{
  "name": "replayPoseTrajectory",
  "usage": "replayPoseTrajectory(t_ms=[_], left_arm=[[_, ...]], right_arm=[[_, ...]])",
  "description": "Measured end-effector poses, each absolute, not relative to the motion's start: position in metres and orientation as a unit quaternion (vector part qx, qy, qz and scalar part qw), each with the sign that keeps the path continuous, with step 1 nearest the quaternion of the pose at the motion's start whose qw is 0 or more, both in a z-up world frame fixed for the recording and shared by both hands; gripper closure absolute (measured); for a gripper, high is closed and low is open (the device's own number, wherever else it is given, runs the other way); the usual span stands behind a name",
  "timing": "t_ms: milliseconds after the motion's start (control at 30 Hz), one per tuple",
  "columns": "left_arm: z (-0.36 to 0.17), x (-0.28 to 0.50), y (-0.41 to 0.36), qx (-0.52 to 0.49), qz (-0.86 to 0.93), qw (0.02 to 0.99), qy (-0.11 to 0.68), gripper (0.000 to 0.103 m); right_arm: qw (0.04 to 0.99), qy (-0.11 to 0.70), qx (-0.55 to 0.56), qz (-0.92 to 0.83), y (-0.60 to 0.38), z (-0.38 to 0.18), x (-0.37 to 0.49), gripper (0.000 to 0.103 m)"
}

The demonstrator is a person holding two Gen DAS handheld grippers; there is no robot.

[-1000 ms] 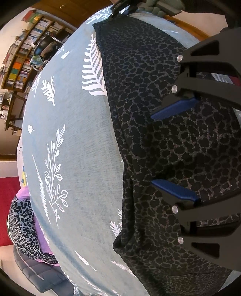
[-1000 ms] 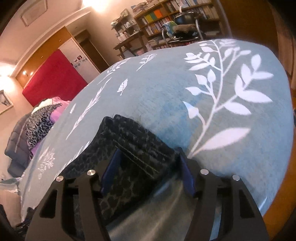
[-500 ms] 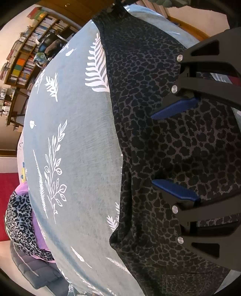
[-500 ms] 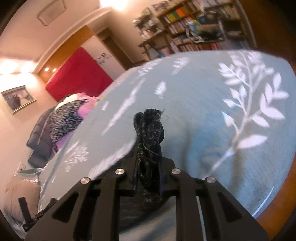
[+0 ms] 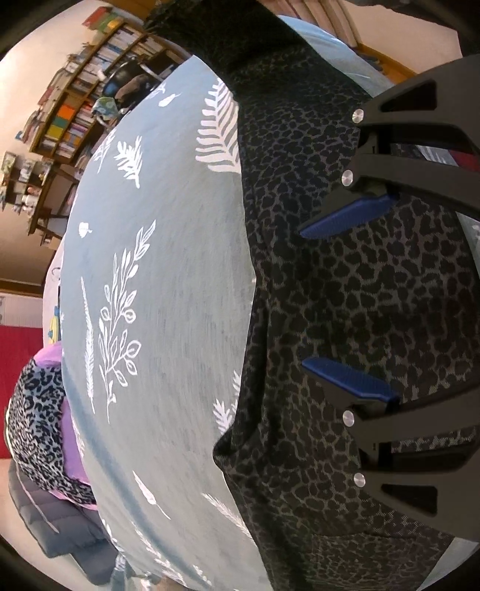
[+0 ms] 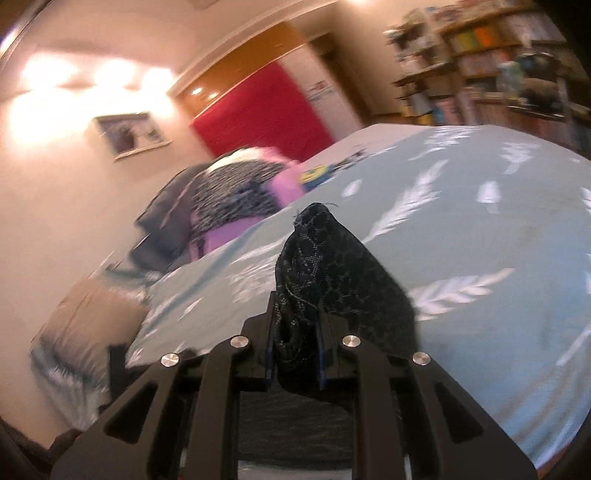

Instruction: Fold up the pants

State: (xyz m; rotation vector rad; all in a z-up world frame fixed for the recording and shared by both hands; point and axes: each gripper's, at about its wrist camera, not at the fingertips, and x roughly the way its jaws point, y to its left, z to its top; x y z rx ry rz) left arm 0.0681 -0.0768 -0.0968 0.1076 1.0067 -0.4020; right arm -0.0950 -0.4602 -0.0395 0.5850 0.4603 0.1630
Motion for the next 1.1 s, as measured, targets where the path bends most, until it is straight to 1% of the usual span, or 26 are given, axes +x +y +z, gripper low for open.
replayPoseTrajectory(t_ms=[267,633,833,1100], left_arm=[[-0.095,0.068,-0.044,0.016,-0.180,0.857,0.483,0.036],[-0.093,0.070,0.020,-0.029,-0.138,0.867,0.478,0.036],[-0.090,0.069,0.048,-0.049,-0.124,0.870,0.474,0.036],[-0.093,0.069,0.078,-0.068,-0.096,0.871,0.477,0.036]], right_arm=[[0.912,0.250,0.261,0.193,-0.371,-0.027,-0.061,0.086],[0.878,0.320,0.208,0.289,-0.253,-0.044,-0.021,0.086],[0.860,0.359,0.186,0.312,-0.210,-0.071,-0.005,0.086],[0.843,0.412,0.163,0.305,-0.178,-0.117,0.007,0.086]])
